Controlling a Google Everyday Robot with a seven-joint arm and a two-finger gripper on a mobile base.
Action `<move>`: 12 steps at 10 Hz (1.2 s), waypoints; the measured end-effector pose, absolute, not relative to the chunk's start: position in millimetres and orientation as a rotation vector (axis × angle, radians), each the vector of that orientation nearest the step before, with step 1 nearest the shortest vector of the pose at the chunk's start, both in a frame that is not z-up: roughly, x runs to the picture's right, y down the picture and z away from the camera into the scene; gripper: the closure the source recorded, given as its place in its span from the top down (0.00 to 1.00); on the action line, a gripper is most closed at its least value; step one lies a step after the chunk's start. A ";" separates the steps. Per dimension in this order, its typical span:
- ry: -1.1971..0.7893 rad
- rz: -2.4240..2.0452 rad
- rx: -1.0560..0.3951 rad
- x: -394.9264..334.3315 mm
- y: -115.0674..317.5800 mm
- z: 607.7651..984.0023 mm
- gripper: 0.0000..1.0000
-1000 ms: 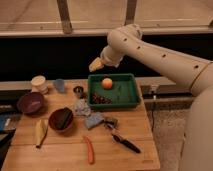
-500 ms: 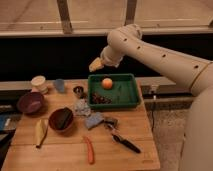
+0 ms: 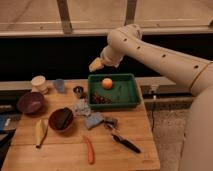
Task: Place eraser in red bowl
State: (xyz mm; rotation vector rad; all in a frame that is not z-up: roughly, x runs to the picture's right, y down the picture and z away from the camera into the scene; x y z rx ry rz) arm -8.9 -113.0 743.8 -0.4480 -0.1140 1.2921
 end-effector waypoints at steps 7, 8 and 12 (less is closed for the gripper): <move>-0.114 1.292 -0.448 -8.9 -113.0 743.7 0.80; -0.114 1.292 -0.448 -8.9 -113.0 743.8 0.80; -0.142 1.205 -0.501 -27.1 -109.4 744.9 0.80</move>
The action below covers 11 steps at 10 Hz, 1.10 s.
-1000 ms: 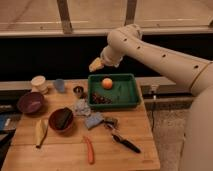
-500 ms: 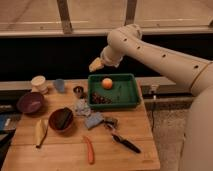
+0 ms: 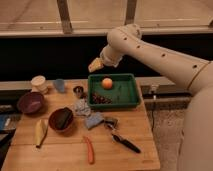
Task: Place eraser in red bowl
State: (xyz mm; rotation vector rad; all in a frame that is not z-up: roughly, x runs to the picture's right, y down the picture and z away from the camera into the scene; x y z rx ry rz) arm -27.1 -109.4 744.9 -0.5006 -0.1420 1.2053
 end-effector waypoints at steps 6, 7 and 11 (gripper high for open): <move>-0.203 0.867 -0.626 -135.2 -94.5 746.8 0.80; -0.183 0.781 -0.637 -142.4 -84.5 745.4 0.80; -0.094 0.527 -0.690 -124.2 -35.5 728.5 0.80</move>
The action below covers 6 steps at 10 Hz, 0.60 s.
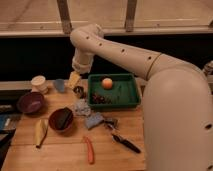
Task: Place eraser in red bowl
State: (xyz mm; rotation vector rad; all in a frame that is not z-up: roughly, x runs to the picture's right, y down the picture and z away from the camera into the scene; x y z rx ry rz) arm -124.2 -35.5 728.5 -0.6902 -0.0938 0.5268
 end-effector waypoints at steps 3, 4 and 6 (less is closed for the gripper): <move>-0.082 0.504 -0.699 -117.9 -29.5 726.0 0.80; -0.082 0.503 -0.699 -118.5 -29.8 725.8 0.80; -0.072 0.472 -0.703 -121.3 -30.9 725.5 0.80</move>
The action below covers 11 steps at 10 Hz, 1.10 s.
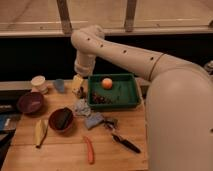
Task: Place eraser in red bowl
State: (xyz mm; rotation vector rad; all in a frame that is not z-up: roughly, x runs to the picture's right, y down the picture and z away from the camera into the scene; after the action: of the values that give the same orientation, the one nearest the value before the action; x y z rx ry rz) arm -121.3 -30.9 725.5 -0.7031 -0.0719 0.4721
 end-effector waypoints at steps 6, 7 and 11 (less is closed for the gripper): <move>-0.101 0.299 -0.899 -204.5 31.5 748.2 0.80; -0.124 0.305 -0.928 -211.3 44.4 751.7 0.80; -0.157 0.324 -0.955 -218.8 58.6 754.3 0.80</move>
State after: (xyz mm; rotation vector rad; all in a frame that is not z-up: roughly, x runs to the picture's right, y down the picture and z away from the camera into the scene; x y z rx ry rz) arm -218.8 58.6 754.3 -0.9548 -0.1571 0.3238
